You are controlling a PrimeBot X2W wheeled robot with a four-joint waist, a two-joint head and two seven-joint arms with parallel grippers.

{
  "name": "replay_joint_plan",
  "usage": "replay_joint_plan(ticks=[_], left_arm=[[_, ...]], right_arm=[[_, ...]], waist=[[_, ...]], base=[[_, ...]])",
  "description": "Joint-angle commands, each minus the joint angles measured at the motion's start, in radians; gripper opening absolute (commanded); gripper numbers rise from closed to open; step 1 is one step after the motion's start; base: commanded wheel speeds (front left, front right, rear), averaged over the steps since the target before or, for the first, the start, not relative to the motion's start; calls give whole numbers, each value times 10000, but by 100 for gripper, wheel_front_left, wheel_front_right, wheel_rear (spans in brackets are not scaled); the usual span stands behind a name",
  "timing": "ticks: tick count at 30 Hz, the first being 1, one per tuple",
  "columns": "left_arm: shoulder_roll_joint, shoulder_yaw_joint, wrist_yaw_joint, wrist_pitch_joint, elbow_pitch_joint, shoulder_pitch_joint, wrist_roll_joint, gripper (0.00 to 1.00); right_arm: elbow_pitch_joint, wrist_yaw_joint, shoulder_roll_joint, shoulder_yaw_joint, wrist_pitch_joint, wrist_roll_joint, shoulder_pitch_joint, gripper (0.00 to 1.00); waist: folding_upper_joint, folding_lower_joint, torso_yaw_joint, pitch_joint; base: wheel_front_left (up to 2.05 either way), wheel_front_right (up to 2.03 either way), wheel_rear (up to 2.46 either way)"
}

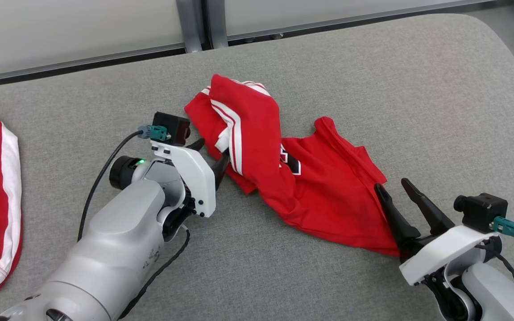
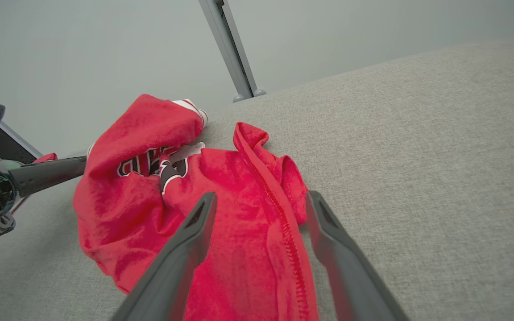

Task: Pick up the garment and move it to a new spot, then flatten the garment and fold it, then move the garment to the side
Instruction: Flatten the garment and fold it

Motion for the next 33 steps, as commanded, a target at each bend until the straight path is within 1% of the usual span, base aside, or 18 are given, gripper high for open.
replay_joint_plan(ticks=[1, 4, 6, 7, 11, 16, 20, 25, 29, 33], left_arm=[[85, -50, -50, 38, -24, 78, -31, 99], [183, -182, -51, 118, -136, 29, -168, 69], [201, -299, -52, 170, -218, -9, -212, 36], [209, -335, -52, 113, -278, -40, -267, 0], [283, -520, -52, -42, -395, -139, -392, 0], [279, -588, -44, -719, -522, -295, -371, 0], [290, -609, -43, -1248, -723, -194, -331, 0], [471, -517, -35, -1704, -1093, 199, -433, 0], [839, -476, 288, -1929, -1647, 666, -397, 0], [1365, -497, 840, -1889, -2600, 1332, -454, 0]], right_arm=[[17, 12, -36, -14, -91, 29, -68, 100], [31, 12, -8, 40, -86, 46, -127, 100], [35, 12, 10, 90, -87, 54, -165, 100], [35, 12, 18, 115, -89, 55, -187, 100], [82, 14, 7, 157, -94, 114, -159, 100], [168, 12, -33, 120, -94, 122, -23, 100], [206, 12, -69, 114, -95, 135, 96, 100], [223, 12, -164, 80, -95, 141, 314, 100], [217, 12, -224, 40, -59, 132, 539, 100], [197, 14, -229, -15, -1, 115, 771, 100]], waist=[[0, 0, -21, 24], [0, 0, -75, 82], [0, 0, -114, 113], [0, 0, -128, 129], [0, 0, -122, 125], [0, 0, 76, -115], [0, 0, 384, -434], [0, 0, 951, -869], [0, 0, 1547, -1199], [0, 0, 2131, -1496]], base=[[0, 0, 0], [0, 0, 0], [0, 0, 0], [0, 0, 0], [0, 0, 0], [0, 0, 0], [0, 0, 0], [0, 0, 0], [0, 0, 0], [0, 0, 0]])
